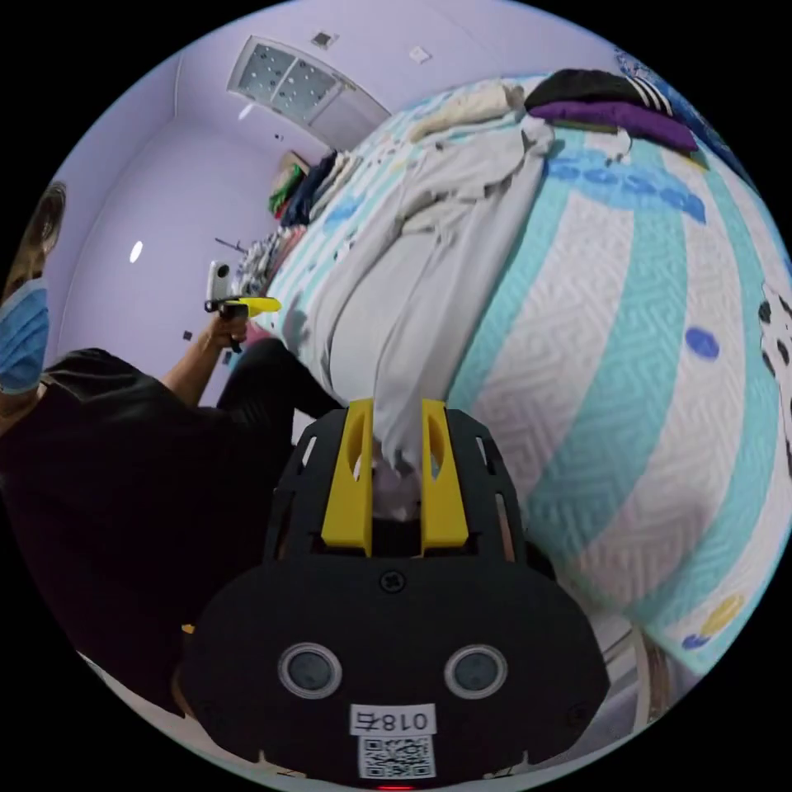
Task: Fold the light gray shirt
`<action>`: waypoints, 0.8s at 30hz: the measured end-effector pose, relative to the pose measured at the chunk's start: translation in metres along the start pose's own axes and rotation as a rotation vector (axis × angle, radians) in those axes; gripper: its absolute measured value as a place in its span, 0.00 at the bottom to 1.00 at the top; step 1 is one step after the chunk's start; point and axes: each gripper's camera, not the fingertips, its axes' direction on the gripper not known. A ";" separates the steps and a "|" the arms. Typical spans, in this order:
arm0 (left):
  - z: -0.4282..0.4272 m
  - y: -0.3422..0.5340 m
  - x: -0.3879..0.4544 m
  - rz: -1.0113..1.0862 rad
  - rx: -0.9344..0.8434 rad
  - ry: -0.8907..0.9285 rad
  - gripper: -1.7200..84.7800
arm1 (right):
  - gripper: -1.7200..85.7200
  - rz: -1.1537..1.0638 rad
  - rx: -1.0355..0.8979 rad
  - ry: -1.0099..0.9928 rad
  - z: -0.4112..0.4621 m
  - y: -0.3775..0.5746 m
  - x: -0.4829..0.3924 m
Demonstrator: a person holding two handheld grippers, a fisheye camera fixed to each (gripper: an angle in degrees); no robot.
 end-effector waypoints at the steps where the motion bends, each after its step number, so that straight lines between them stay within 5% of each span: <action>1: 0.006 0.008 0.006 -0.003 -0.026 -0.011 0.15 | 0.13 0.008 -0.040 0.009 0.014 0.012 -0.001; 5: 0.057 0.037 0.038 -0.024 -0.191 -0.131 0.16 | 0.14 0.056 -0.157 0.033 0.062 0.033 0.002; 24: 0.151 0.064 0.120 0.058 -0.210 -0.394 0.15 | 0.15 -0.050 -0.099 0.137 0.178 0.085 -0.004</action>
